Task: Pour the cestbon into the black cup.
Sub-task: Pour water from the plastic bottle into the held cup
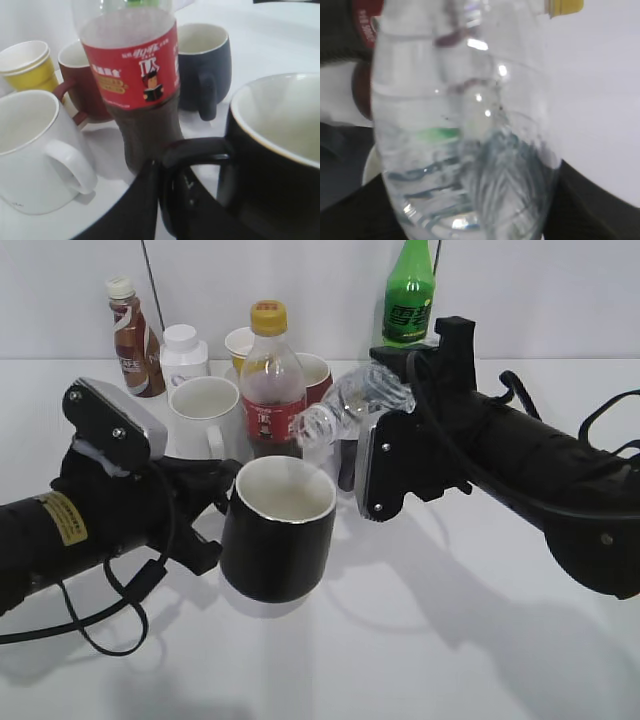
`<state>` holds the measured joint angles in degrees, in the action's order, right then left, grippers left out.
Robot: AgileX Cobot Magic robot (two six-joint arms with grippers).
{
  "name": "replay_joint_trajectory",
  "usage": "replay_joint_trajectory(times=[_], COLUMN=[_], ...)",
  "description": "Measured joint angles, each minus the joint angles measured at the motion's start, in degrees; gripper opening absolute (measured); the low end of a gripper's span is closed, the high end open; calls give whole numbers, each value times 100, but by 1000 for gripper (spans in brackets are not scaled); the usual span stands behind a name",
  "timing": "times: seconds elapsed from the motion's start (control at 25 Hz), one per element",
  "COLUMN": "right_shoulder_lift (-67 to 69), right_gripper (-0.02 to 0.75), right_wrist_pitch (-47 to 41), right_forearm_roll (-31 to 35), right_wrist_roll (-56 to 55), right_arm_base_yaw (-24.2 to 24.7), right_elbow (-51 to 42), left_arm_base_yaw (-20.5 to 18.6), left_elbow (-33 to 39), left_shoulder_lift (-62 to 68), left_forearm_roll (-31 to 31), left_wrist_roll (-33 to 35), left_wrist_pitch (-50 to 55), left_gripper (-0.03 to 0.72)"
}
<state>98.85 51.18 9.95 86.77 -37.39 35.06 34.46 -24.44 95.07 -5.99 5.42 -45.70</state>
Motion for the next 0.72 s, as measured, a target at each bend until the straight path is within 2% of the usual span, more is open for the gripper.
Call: replay_joint_trajectory(times=[0.44,0.52,0.72], right_shoulder_lift=[0,0,0], right_gripper=[477,477,477], right_wrist_pitch=[58,65,-42], right_forearm_roll=[-58,-42,-85], right_wrist_roll=[473,240,-1399], right_arm_base_yaw=[0,0,0], right_elbow=[0,0,0], left_arm_base_yaw=[173,173,173], left_elbow=[0,0,0], left_shoulder_lift=[0,0,0], left_forearm_roll=[-22,-14,65], left_wrist_roll=[0,0,2], left_wrist_pitch=[-55,-55,-55], left_gripper=[55,55,55])
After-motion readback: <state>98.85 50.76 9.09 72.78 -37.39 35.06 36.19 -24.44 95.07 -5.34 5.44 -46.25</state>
